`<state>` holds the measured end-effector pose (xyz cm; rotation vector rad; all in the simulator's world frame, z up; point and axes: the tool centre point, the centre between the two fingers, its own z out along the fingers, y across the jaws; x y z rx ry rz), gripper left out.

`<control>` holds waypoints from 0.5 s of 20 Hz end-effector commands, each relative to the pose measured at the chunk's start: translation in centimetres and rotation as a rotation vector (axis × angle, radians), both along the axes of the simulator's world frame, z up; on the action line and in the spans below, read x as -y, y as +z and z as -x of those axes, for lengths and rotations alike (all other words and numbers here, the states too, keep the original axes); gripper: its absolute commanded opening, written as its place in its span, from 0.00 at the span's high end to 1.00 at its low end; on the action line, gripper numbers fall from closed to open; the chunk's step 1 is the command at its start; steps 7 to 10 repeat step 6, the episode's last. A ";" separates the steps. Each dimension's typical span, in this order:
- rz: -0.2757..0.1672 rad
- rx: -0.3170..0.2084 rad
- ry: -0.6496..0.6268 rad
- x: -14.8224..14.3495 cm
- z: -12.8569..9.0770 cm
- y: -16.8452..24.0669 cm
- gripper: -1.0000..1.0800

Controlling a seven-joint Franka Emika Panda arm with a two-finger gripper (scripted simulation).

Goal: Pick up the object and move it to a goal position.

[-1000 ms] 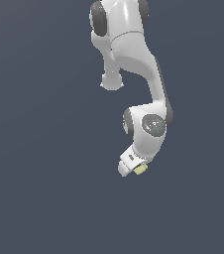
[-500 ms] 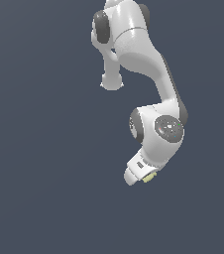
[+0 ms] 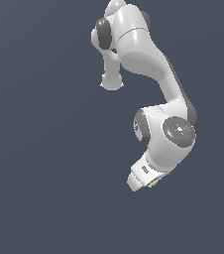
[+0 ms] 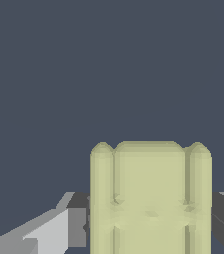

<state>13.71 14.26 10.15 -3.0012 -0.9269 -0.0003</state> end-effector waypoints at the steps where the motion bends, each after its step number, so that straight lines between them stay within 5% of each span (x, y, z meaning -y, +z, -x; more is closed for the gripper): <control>1: 0.000 0.000 0.000 -0.1 -0.3 0.2 1.00; 10: 0.000 0.000 0.000 -0.2 -0.5 0.3 1.00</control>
